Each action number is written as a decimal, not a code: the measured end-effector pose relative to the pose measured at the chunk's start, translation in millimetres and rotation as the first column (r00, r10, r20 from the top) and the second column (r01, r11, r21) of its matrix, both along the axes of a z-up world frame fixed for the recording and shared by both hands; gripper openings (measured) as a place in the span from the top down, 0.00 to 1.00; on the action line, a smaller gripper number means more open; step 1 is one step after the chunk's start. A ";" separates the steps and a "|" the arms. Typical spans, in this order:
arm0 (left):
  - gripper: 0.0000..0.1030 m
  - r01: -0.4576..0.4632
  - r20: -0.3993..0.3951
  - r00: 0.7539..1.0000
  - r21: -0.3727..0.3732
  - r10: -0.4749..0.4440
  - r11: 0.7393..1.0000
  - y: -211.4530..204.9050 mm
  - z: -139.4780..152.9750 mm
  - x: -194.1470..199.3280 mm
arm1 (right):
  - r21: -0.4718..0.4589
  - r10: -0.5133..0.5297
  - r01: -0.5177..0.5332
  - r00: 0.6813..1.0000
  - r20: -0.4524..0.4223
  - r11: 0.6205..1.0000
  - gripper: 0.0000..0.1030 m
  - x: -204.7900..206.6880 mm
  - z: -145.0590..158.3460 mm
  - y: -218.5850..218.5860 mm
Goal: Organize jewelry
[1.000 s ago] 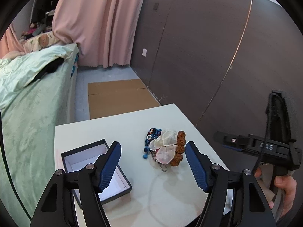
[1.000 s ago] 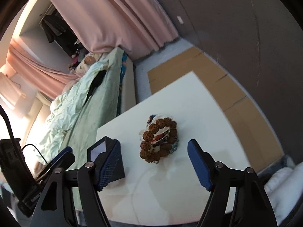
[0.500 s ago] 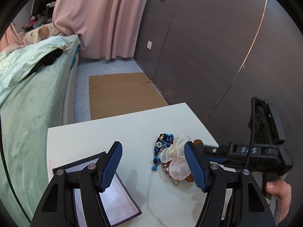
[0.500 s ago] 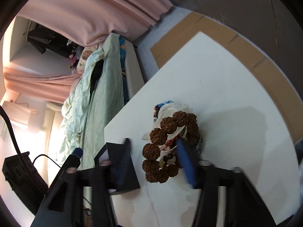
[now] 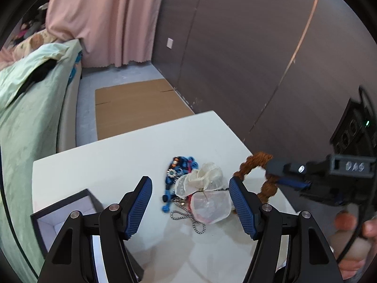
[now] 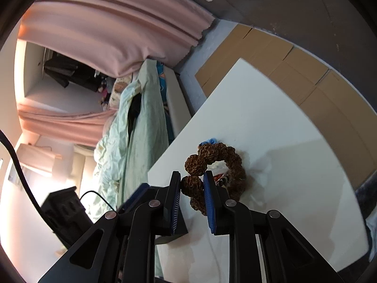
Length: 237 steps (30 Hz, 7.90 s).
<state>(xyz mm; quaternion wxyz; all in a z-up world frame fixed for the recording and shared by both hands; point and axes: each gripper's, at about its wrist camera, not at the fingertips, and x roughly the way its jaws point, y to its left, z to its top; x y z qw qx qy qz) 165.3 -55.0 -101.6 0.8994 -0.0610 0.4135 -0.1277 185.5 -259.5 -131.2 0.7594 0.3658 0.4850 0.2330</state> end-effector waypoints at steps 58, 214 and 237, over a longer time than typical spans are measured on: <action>0.99 -0.166 0.140 0.977 0.029 0.160 0.986 67.3 57.3 -69.1 | 0.027 0.069 -0.075 0.983 0.170 0.997 0.79 -52.4 52.4 40.9; 0.98 -0.077 -0.034 0.997 -0.041 0.076 0.996 31.4 4.8 -5.1 | -0.534 0.093 -0.145 0.988 -0.123 0.833 0.72 38.2 -47.5 46.1; 0.98 -0.138 0.023 0.990 -0.049 0.139 0.989 62.9 33.3 -40.1 | -0.426 0.179 -0.156 0.984 0.014 0.891 0.91 -7.4 5.9 46.1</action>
